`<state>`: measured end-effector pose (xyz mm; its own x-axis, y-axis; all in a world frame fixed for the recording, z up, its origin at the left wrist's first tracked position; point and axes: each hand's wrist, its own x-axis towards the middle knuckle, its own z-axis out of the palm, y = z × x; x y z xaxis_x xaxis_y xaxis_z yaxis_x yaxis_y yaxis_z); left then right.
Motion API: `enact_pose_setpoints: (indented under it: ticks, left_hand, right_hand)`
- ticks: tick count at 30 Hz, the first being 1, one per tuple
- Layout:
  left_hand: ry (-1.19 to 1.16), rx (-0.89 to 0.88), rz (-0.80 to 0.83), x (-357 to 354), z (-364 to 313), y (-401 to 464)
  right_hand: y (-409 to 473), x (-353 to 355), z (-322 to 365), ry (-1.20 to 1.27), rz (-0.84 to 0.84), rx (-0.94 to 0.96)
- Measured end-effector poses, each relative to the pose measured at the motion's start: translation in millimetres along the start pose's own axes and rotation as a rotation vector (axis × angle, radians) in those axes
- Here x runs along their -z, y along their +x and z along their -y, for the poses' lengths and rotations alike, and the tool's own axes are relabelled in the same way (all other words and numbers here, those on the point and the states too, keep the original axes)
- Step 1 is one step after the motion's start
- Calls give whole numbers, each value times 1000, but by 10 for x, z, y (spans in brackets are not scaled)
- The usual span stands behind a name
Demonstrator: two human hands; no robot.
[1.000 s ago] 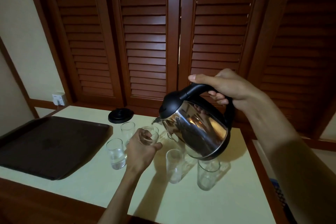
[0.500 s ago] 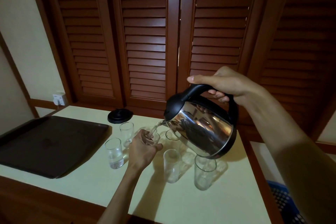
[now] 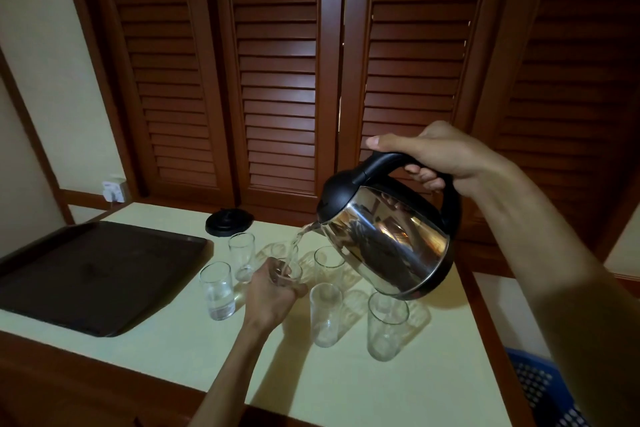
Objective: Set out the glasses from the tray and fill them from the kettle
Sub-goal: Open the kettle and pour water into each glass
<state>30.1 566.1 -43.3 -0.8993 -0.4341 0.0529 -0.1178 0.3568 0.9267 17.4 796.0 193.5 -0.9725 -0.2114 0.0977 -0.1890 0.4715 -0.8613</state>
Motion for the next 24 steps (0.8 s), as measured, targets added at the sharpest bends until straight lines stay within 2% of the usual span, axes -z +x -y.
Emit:
enact_pose_setpoints:
  ticks: [9, 17, 24]
  left_hand:
    - [-1, -13, 19, 25, 11, -56]
    - [1, -48, 24, 65, -103, -49]
    - [-127, -51, 74, 137, -392, 112]
  right_hand:
    - [-63, 10, -34, 22, 3, 8]
    - [-153, -29, -175, 79, -59, -13]
    - [-253, -5, -320, 236, -133, -9]
